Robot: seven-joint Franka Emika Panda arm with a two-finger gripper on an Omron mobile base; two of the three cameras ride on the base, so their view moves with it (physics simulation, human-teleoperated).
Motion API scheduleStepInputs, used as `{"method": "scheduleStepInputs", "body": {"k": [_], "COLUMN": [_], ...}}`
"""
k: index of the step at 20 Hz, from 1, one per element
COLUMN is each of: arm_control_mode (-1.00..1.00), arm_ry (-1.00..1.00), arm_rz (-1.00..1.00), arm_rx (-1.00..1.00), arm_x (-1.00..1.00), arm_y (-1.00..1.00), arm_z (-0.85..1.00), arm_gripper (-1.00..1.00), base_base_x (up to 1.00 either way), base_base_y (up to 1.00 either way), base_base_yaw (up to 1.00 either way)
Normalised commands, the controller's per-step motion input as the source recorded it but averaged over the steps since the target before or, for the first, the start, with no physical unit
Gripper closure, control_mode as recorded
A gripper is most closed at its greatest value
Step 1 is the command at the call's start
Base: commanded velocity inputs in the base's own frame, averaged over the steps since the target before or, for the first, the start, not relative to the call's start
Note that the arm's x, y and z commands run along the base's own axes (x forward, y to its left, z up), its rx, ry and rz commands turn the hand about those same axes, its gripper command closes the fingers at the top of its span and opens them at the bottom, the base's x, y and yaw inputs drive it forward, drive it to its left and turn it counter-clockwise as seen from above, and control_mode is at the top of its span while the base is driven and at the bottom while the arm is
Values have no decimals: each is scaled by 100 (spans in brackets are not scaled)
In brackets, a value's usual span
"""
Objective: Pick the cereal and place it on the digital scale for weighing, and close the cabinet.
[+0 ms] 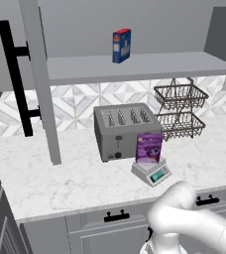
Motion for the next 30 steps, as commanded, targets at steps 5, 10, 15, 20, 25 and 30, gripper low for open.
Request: {"method": "scheduleStepInputs", "body": {"k": [5, 10, 15, 20, 25, 30], "arm_control_mode": [-100, -100, -100, -100, -100, -100], "arm_ry": [0, 0, 5, 3, -1, -6], "arm_rz": [-25, -21, -13, -3, 0, 0], "arm_rx": [-7, -14, -12, -4, 0, 0], "arm_x": [100, 99, 99, 84, 65, 85], "arm_y": [100, 100, 74, 25, 3, 7], "arm_z": [10, 9, 0, 0, -6, -21], "arm_gripper": [-100, -100, -100, -100, -100, -100], "base_base_x": [0, 0, 0, 0, 0, 0], "base_base_y": [0, 0, 0, 0, 0, 0], "base_base_yaw": [0, 0, 0, 0, 0, 0]}}
